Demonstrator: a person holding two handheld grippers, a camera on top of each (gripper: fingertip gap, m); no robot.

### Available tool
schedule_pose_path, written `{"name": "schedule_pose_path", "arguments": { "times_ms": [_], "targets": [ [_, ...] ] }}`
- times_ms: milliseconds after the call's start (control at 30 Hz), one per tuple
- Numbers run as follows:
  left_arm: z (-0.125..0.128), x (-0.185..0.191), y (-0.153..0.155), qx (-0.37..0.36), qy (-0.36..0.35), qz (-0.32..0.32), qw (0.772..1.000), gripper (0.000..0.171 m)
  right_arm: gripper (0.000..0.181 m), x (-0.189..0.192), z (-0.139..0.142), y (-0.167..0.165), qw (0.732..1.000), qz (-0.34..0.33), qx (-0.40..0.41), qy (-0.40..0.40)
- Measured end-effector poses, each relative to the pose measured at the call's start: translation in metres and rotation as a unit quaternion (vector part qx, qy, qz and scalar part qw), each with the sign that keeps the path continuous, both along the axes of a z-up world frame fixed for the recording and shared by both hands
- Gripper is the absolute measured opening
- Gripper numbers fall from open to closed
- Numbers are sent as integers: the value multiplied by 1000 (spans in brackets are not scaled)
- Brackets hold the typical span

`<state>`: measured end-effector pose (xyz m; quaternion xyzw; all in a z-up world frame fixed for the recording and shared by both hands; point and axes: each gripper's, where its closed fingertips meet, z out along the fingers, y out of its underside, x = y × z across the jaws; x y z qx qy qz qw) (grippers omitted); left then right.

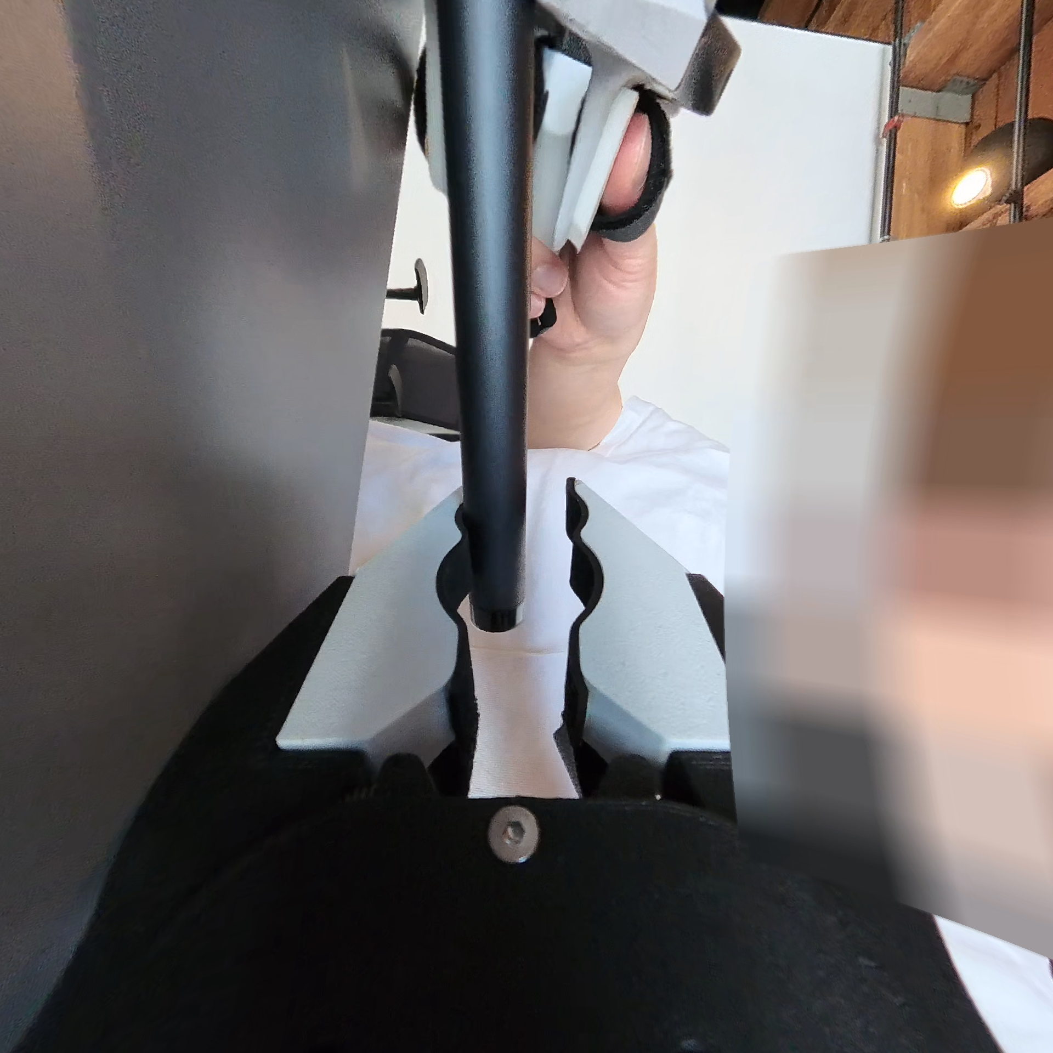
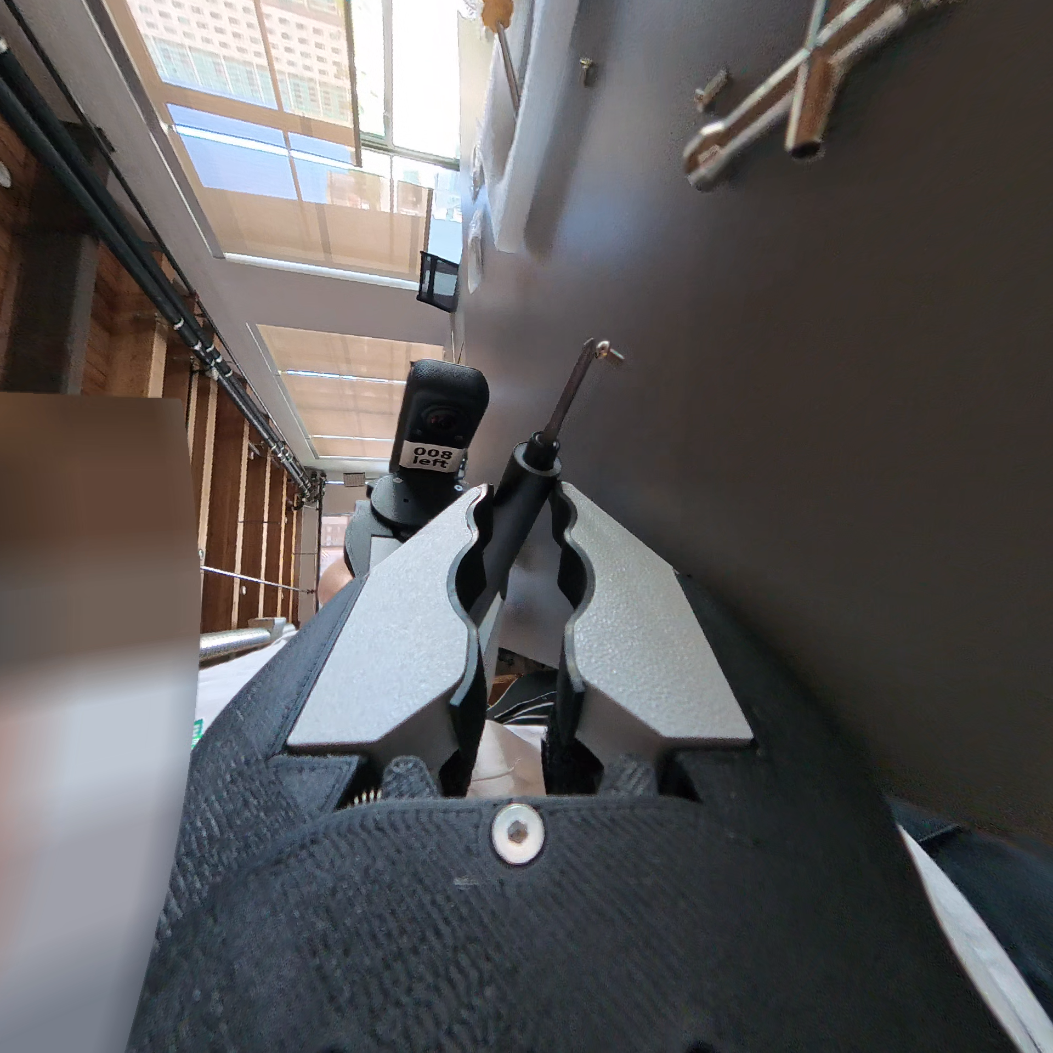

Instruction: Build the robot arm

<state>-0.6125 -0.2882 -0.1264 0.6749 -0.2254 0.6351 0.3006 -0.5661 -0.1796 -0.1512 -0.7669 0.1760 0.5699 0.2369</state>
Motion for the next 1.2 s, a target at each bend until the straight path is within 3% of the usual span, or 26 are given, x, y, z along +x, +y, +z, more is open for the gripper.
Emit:
{"name": "schedule_pose_path", "arguments": {
  "times_ms": [333,633,833,900,967,1000,1100,1167,1200],
  "targets": [
    [10,11,27,24,-58,83,995,45,15,-10,51,25,989,86,118,-13],
    [7,17,60,109,-70,160,979,50,15,-21,93,48,942,216,244,-78],
    [-1,13,74,141,-59,191,970,34,16,-11,89,62,931,259,253,-50],
    [0,-1,83,142,-62,203,967,32,15,-5,88,65,931,261,255,-33],
    [2,-28,93,172,-72,214,959,17,15,1,87,66,931,261,253,-18],
    [11,-44,98,196,-99,224,950,1,15,3,86,68,933,259,250,-14],
    [13,-102,136,291,-92,308,901,0,15,9,80,72,933,261,247,-18],
    [4,-150,185,384,-42,379,841,4,15,9,79,76,933,262,246,-17],
    [3,-177,214,441,-15,415,796,14,15,9,80,77,933,261,246,-12]
  ]
}}
